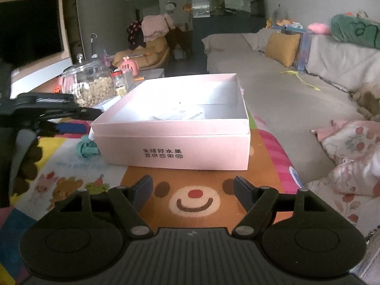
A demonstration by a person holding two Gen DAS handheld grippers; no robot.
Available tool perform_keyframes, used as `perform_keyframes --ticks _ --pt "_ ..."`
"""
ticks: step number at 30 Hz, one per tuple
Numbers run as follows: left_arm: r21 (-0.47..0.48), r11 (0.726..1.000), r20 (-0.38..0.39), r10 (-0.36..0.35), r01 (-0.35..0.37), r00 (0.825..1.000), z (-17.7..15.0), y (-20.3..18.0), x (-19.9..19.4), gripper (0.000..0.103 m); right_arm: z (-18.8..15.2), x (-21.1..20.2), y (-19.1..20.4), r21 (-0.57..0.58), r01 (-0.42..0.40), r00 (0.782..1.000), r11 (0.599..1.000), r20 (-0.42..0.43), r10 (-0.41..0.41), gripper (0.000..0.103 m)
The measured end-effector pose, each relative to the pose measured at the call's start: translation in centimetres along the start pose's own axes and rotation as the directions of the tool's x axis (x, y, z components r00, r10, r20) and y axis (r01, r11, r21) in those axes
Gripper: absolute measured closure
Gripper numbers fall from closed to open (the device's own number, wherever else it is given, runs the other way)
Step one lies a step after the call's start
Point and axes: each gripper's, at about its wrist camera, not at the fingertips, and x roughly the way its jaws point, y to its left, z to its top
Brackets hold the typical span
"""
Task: Organize rigid objects
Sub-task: 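Grasp the white charger with the right tool while the left tool grasps the black cup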
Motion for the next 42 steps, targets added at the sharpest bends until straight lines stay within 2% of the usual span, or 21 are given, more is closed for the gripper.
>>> perform_keyframes --ticks 2,4,5,10,14,17,18,22,26,29,32,36,38,40,42 --pt "-0.009 1.000 0.015 0.017 -0.017 1.000 0.4 -0.1 0.9 0.033 -0.1 0.0 0.2 -0.013 0.005 1.000 1.000 0.002 -0.005 0.028" --pt "-0.011 0.999 0.006 0.041 -0.041 0.999 0.7 0.1 1.6 0.048 -0.1 0.0 0.5 -0.022 0.007 1.000 1.000 -0.002 -0.007 0.028" --pt "-0.006 0.998 -0.007 0.055 -0.055 0.998 0.8 0.1 2.0 0.061 -0.1 -0.1 0.5 -0.025 0.007 1.000 1.000 -0.002 -0.007 0.028" --pt "-0.036 0.999 -0.031 -0.016 0.015 0.999 -0.3 1.4 1.6 0.062 0.0 -0.1 0.2 -0.017 -0.001 1.000 1.000 -0.008 0.001 0.028" --pt "0.050 0.998 -0.034 -0.026 0.028 0.999 -2.0 0.9 -0.8 0.062 0.1 -0.1 0.1 -0.013 -0.007 1.000 1.000 -0.010 0.007 0.028" --pt "0.118 0.992 -0.042 -0.034 0.038 0.999 -3.7 0.2 -3.1 0.055 0.1 -0.1 0.2 -0.019 -0.007 1.000 1.000 -0.011 0.007 0.028" --pt "0.136 0.990 -0.042 -0.032 0.038 0.999 -4.2 0.1 -3.8 0.056 0.1 0.0 0.2 -0.020 -0.007 1.000 1.000 -0.013 0.006 0.028" --pt "0.253 0.967 -0.015 0.009 -0.005 1.000 -6.8 -0.8 -6.6 0.055 0.1 0.2 0.3 -0.024 -0.004 1.000 1.000 -0.020 0.003 0.028" --pt "0.280 0.958 0.005 0.058 -0.057 0.998 -8.4 -0.7 -8.9 0.056 0.3 0.4 0.6 -0.037 -0.013 0.999 0.999 -0.036 0.011 0.028" --pt "0.255 0.963 0.030 0.080 -0.085 0.996 -9.2 -0.2 -10.2 0.056 1.3 0.4 1.3 -0.021 -0.105 0.993 0.994 -0.059 0.104 0.028" --pt "0.216 0.973 0.037 0.077 -0.083 0.996 -9.4 0.5 -11.0 0.056 3.2 0.7 3.2 -0.036 -0.204 0.976 0.978 -0.086 0.200 0.028" --pt "0.173 0.982 0.046 0.066 -0.073 0.997 -9.5 1.2 -11.7 0.056 5.5 3.1 7.7 -0.098 -0.290 0.942 0.952 -0.205 0.266 0.027" --pt "0.157 0.985 0.046 0.059 -0.066 0.997 -9.5 1.4 -12.3 0.057 5.8 4.4 10.4 -0.174 -0.289 0.939 0.942 -0.243 0.243 0.027" --pt "0.154 0.986 0.049 0.056 -0.063 0.997 -9.5 1.5 -13.2 0.057 5.8 5.6 12.7 -0.260 -0.257 0.945 0.931 -0.268 0.186 0.027" --pt "0.168 0.983 0.047 0.069 -0.076 0.997 -9.5 1.6 -13.9 0.057 5.9 7.0 14.2 -0.301 -0.245 0.942 0.922 -0.301 0.152 0.028"
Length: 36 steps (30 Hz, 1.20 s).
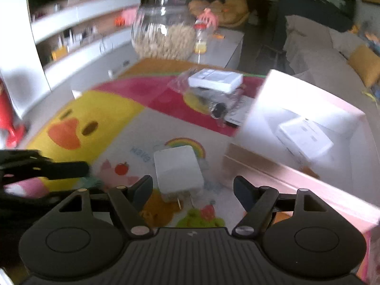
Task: Organize rigid objects
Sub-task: 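Grasp the white charger with the right tool while the left tool grasps the black cup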
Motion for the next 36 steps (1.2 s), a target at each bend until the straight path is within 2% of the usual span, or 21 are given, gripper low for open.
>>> perform_keyframes --ticks 2,3,4,6,9,11,14,19,23,26,28,30,33,36 --pt "0.012 1.000 -0.012 0.022 -0.022 1.000 -0.2 0.2 -0.5 0.057 0.7 1.3 0.1 0.022 -0.034 0.998 0.999 -0.048 0.035 0.032" --pt "0.013 0.999 -0.015 0.033 -0.033 0.999 -0.3 0.4 -0.7 0.057 0.8 1.8 -0.1 0.045 -0.049 0.997 0.998 -0.062 0.052 0.046" --pt "0.012 0.999 -0.017 0.039 -0.039 0.999 -0.5 0.6 -0.8 0.057 0.9 2.0 -0.2 0.057 -0.054 0.996 0.997 -0.068 0.058 0.055" --pt "0.001 0.999 -0.020 0.040 -0.040 0.999 -0.8 0.9 -1.0 0.057 0.6 1.8 -0.4 0.056 -0.061 0.996 0.997 -0.066 0.065 0.057" --pt "-0.016 1.000 -0.025 0.023 -0.024 0.999 -1.2 1.0 -0.9 0.057 -0.6 -0.4 -1.2 0.070 -0.057 0.998 0.996 -0.016 0.059 0.059" --pt "-0.017 1.000 -0.016 -0.002 0.002 1.000 -1.1 0.6 -0.9 0.058 -1.6 -2.2 -2.1 0.084 -0.053 0.998 0.995 0.031 0.051 0.059" --pt "0.005 0.997 0.007 -0.077 0.077 0.997 -0.4 -0.9 -0.9 0.058 -3.3 -4.6 -3.7 0.125 -0.051 0.996 0.991 0.073 0.042 0.059" --pt "0.108 0.976 -0.014 -0.190 0.190 0.982 0.3 -5.2 -0.2 0.058 -6.8 -7.3 -6.0 0.191 0.086 0.987 0.978 0.115 -0.109 0.059" --pt "0.166 0.957 -0.046 -0.233 0.238 0.971 0.6 -8.7 1.2 0.058 -9.1 -8.1 -8.0 0.255 0.160 0.974 0.954 0.117 -0.195 0.059" --pt "0.201 0.947 -0.066 -0.243 0.252 0.968 0.7 -10.8 2.6 0.057 -10.8 -7.7 -8.3 0.251 0.214 0.966 0.944 0.090 -0.243 0.059" --pt "0.232 0.943 -0.098 -0.222 0.240 0.970 0.6 -11.9 3.9 0.057 -11.5 -7.4 -8.6 0.260 0.208 0.969 0.943 0.079 -0.235 0.056" --pt "0.248 0.945 -0.124 -0.188 0.214 0.974 0.3 -12.6 5.2 0.050 -12.2 -7.3 -9.0 0.272 0.200 0.971 0.941 0.076 -0.228 0.050" --pt "0.224 0.954 -0.164 -0.165 0.200 0.972 -0.2 -12.3 6.6 0.047 -12.8 -7.4 -8.9 0.269 0.213 0.965 0.939 0.095 -0.246 0.039" --pt "0.191 0.961 -0.187 -0.162 0.198 0.969 -0.4 -12.4 7.8 0.047 -13.1 -7.2 -8.8 0.265 0.224 0.961 0.938 0.103 -0.258 0.036"
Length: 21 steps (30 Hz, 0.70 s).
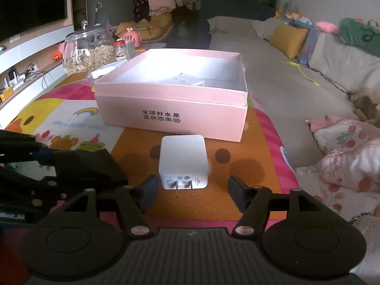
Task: Organize rigid objects
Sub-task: 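Grasp the white charger with the right tool while the left tool grasps the black cup, then lower the white charger and black cup into the pink box and open both tools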
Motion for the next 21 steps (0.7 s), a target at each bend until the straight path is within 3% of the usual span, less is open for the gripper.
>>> perform_keyframes --ticks 5,17,18,21 --pt "0.049 0.999 0.002 0.011 -0.011 1.000 -0.1 -0.6 0.2 0.047 0.0 0.0 -0.2 0.004 -0.008 1.000 1.000 0.006 0.008 0.034" --pt "0.060 0.998 0.026 0.030 -0.032 0.999 -0.4 -0.9 0.1 0.048 1.9 2.4 0.1 0.009 0.003 1.000 1.000 0.002 -0.003 0.034" --pt "0.058 0.998 0.027 0.029 -0.030 0.999 -0.4 -0.9 0.1 0.048 2.0 2.5 0.3 0.005 0.001 1.000 1.000 0.003 -0.001 0.036" --pt "0.045 0.999 0.037 0.026 -0.028 0.999 -0.5 -0.8 -0.1 0.048 2.0 2.4 0.7 -0.021 -0.017 1.000 1.000 0.010 0.018 0.057"
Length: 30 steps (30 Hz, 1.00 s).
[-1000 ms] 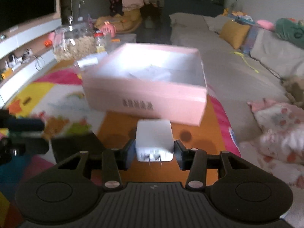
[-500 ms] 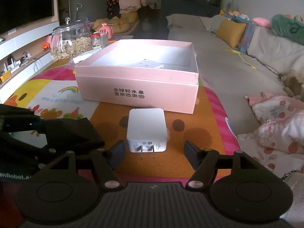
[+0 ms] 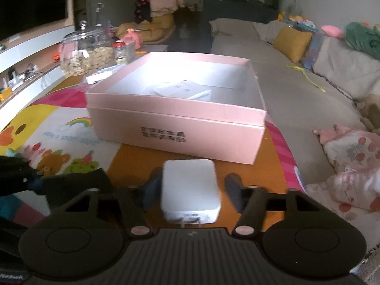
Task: Organize rigid objects
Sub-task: 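Lower the white charger and black cup into the pink box and open both tools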
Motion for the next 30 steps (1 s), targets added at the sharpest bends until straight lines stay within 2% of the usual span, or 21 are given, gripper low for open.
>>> perform_keyframes --ticks 7,13,17,18,19,20,22,25,27,29,30 --pt "0.031 0.999 0.051 0.021 -0.023 0.998 -1.1 -1.0 -1.9 0.048 -0.7 -2.8 0.0 0.009 -0.071 0.997 0.997 -0.020 0.071 0.059" --pt "0.103 0.994 0.087 0.009 -0.018 0.996 -2.2 -2.3 -4.9 0.048 -1.4 -6.9 -0.3 -0.019 -0.049 0.998 0.999 0.037 0.050 0.059" --pt "0.106 0.994 0.168 -0.011 -0.007 0.986 -0.3 -2.0 -7.1 0.048 -0.5 -9.1 -1.0 0.011 -0.082 0.993 0.997 0.089 0.081 0.059" --pt "0.105 0.994 0.198 -0.006 -0.015 0.980 0.6 -1.8 -7.6 0.048 0.1 -9.8 -1.2 0.023 -0.094 0.989 0.995 0.117 0.091 0.062" --pt "0.104 0.994 0.237 0.003 -0.028 0.971 1.9 -1.4 -8.0 0.048 0.6 -10.3 -1.3 0.028 -0.101 0.984 0.995 0.151 0.095 0.084" --pt "0.103 0.994 0.271 0.012 -0.041 0.963 3.2 -1.1 -8.3 0.048 1.2 -10.8 -1.4 0.029 -0.099 0.979 0.995 0.181 0.093 0.089" --pt "0.099 0.992 0.333 0.036 -0.073 0.942 5.7 -0.4 -8.5 0.048 3.0 -11.4 -1.7 0.043 -0.070 0.969 0.997 0.239 0.058 0.090" --pt "0.056 0.994 0.374 0.063 -0.090 0.925 8.7 1.1 -7.9 0.048 5.1 -11.4 -2.0 0.049 -0.038 0.956 0.998 0.293 0.022 0.090" --pt "-0.005 0.997 0.363 0.071 -0.074 0.929 9.5 2.2 -7.6 0.048 5.6 -11.1 -2.4 0.055 -0.006 0.956 0.998 0.294 -0.011 0.090" --pt "-0.068 0.996 0.335 0.070 -0.050 0.940 9.3 3.1 -7.3 0.048 5.2 -11.0 -2.7 0.052 -0.010 0.959 0.999 0.284 -0.005 0.087" --pt "-0.082 0.996 0.322 0.069 -0.045 0.944 8.8 3.2 -7.1 0.048 4.6 -10.8 -2.8 0.042 -0.020 0.963 0.999 0.269 0.008 0.076"
